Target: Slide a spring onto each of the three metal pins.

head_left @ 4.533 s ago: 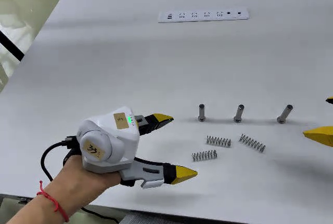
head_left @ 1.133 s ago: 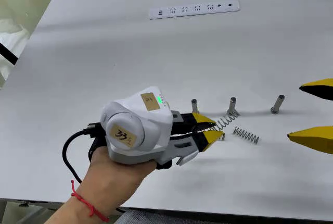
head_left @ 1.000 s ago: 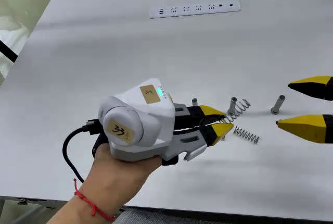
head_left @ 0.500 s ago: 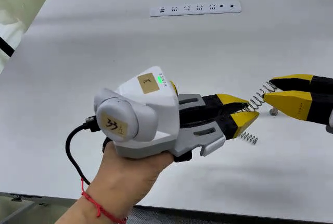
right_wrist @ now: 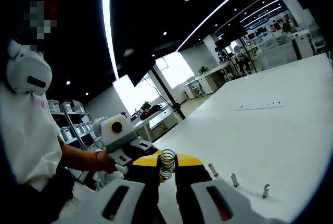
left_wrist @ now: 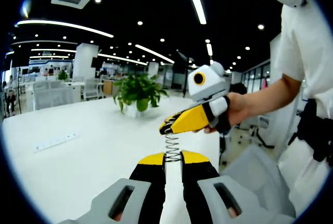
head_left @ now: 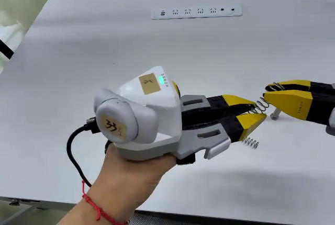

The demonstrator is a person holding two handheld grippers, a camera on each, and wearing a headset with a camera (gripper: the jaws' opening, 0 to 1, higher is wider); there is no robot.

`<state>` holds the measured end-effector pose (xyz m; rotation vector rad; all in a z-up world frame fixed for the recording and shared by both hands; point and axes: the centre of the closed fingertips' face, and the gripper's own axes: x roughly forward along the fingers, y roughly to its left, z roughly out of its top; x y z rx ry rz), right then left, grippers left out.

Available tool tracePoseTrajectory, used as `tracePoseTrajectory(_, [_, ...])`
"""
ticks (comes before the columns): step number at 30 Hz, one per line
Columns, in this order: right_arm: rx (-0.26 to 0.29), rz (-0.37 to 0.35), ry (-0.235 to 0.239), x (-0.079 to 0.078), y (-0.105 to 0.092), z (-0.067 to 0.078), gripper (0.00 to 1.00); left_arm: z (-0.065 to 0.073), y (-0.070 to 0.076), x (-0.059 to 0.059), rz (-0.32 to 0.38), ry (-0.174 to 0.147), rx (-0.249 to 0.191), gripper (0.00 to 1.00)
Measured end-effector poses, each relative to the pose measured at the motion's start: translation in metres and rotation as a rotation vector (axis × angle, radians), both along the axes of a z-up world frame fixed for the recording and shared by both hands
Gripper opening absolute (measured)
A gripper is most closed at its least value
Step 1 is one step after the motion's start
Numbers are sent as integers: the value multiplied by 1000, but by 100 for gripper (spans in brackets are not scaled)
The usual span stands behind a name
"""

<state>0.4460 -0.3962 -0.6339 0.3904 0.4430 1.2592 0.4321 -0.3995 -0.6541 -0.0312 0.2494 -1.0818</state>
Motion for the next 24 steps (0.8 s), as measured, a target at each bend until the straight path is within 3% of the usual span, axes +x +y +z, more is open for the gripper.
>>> tracePoseTrajectory(17, [-64, 54, -87, -6, 5, 7, 12, 1, -5, -3, -28, 7, -3, 11])
tracePoseTrajectory(24, [-136, 101, -159, -10, 10, 7, 12, -1, -6, -5, -35, 4, 5, 11])
